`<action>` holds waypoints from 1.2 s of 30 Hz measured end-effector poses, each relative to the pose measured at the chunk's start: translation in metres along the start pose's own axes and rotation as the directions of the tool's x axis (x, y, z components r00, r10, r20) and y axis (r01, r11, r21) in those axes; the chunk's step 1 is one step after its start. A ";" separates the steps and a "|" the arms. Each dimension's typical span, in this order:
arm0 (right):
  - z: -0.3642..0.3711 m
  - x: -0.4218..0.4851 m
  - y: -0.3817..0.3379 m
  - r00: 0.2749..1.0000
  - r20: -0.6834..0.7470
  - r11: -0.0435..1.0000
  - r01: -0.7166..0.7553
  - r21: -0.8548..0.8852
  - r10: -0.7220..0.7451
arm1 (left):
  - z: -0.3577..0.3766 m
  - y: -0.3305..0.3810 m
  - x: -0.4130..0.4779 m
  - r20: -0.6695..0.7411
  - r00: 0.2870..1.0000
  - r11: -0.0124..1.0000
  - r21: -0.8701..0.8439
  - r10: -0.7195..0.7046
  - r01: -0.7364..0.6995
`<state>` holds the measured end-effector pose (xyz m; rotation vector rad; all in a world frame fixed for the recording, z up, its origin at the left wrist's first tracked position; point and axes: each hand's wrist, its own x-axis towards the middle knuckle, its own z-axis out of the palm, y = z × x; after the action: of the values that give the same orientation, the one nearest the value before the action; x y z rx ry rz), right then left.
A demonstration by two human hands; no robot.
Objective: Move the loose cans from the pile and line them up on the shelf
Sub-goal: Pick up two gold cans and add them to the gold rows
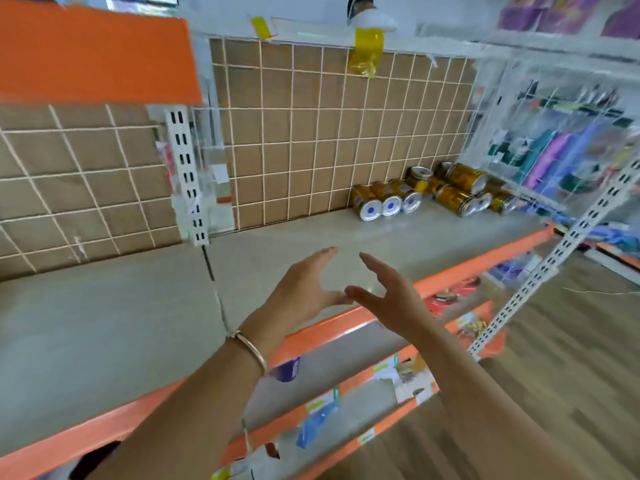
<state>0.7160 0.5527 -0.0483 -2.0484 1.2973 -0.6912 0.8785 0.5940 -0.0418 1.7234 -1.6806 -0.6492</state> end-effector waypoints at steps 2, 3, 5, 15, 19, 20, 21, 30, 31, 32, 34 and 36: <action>-0.026 0.004 0.022 0.998 -0.056 1.000 -0.006 -0.025 0.004 | 0.027 0.023 0.021 -0.006 1.000 0.999 -0.025 0.026 -0.027; -0.038 0.007 0.033 0.996 -0.089 0.999 -0.004 -0.043 0.000 | 0.040 0.035 0.032 -0.012 0.999 0.999 -0.037 0.038 -0.039; -0.062 0.012 0.055 0.989 -0.146 0.997 -0.007 -0.077 -0.005 | 0.067 0.058 0.054 -0.019 0.998 0.996 -0.063 0.056 -0.057; -0.138 0.061 0.138 0.981 -0.180 0.990 -0.095 -0.108 0.075 | 0.142 0.108 0.149 0.024 0.998 0.993 -0.103 0.058 -0.056; -0.153 0.098 0.160 0.979 -0.161 0.990 -0.137 -0.046 0.128 | 0.158 0.111 0.196 0.036 0.999 0.986 -0.168 0.024 -0.018; -0.157 0.109 0.166 0.978 -0.159 0.989 -0.141 -0.051 0.131 | 0.162 0.111 0.209 0.045 0.999 0.981 -0.192 0.013 -0.004; -0.162 0.120 0.172 0.978 -0.159 0.987 -0.149 -0.056 0.138 | 0.166 0.111 0.222 0.059 0.998 0.978 -0.209 0.001 0.011; -0.199 0.211 0.212 0.946 -0.163 0.959 -0.283 0.001 0.280 | 0.200 0.117 0.319 0.223 0.961 0.937 -0.272 -0.162 0.221; -0.202 0.218 0.216 0.940 -0.171 0.954 -0.299 0.006 0.295 | 0.203 0.117 0.326 0.228 0.953 0.917 -0.300 -0.198 0.262; -0.204 0.224 0.221 0.933 -0.184 0.950 -0.313 0.015 0.310 | 0.205 0.118 0.334 0.241 0.940 0.886 -0.340 -0.242 0.315; -0.212 0.237 0.233 0.916 -0.224 0.943 -0.327 0.062 0.333 | 0.213 0.120 0.349 0.275 0.912 0.817 -0.418 -0.304 0.398; -0.225 0.254 0.245 0.898 -0.269 0.937 -0.329 0.118 0.350 | 0.219 0.127 0.366 0.293 0.895 0.758 -0.480 -0.337 0.442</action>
<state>0.5086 0.1894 -0.0480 -1.6448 1.7178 -0.8758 0.6548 0.2098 -0.0665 1.6250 -1.0804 -1.3784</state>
